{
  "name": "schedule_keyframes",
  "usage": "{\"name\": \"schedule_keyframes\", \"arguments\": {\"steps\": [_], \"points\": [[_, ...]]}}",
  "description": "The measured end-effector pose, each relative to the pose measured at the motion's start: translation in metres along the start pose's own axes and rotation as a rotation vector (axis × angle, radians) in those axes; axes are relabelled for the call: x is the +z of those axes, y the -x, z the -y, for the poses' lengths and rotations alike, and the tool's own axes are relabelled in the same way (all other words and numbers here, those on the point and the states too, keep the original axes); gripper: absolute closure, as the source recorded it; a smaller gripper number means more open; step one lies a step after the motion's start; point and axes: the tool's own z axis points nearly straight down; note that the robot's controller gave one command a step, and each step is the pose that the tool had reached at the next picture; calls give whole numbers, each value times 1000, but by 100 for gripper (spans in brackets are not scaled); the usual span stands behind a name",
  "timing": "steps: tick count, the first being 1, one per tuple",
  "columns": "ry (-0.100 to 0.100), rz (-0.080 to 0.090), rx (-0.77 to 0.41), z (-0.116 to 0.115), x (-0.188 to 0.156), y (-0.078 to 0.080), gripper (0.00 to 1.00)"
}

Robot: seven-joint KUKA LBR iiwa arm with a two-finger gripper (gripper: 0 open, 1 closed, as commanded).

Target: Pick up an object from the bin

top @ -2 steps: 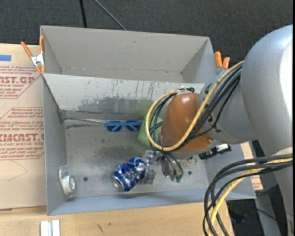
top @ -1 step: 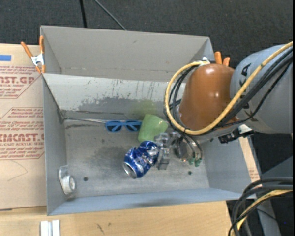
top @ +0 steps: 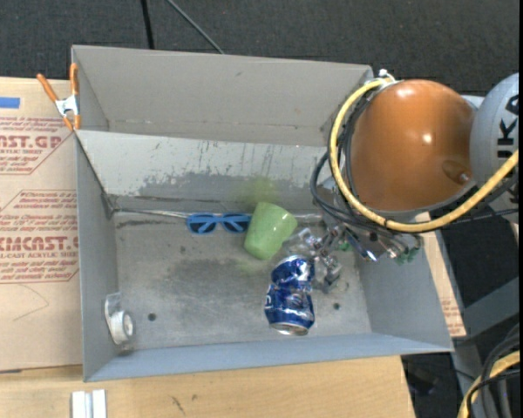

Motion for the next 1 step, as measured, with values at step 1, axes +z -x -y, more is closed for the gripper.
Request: {"name": "schedule_keyframes", "arguments": {"steps": [1], "points": [[1,-2,-182,46,2,21,100]]}}
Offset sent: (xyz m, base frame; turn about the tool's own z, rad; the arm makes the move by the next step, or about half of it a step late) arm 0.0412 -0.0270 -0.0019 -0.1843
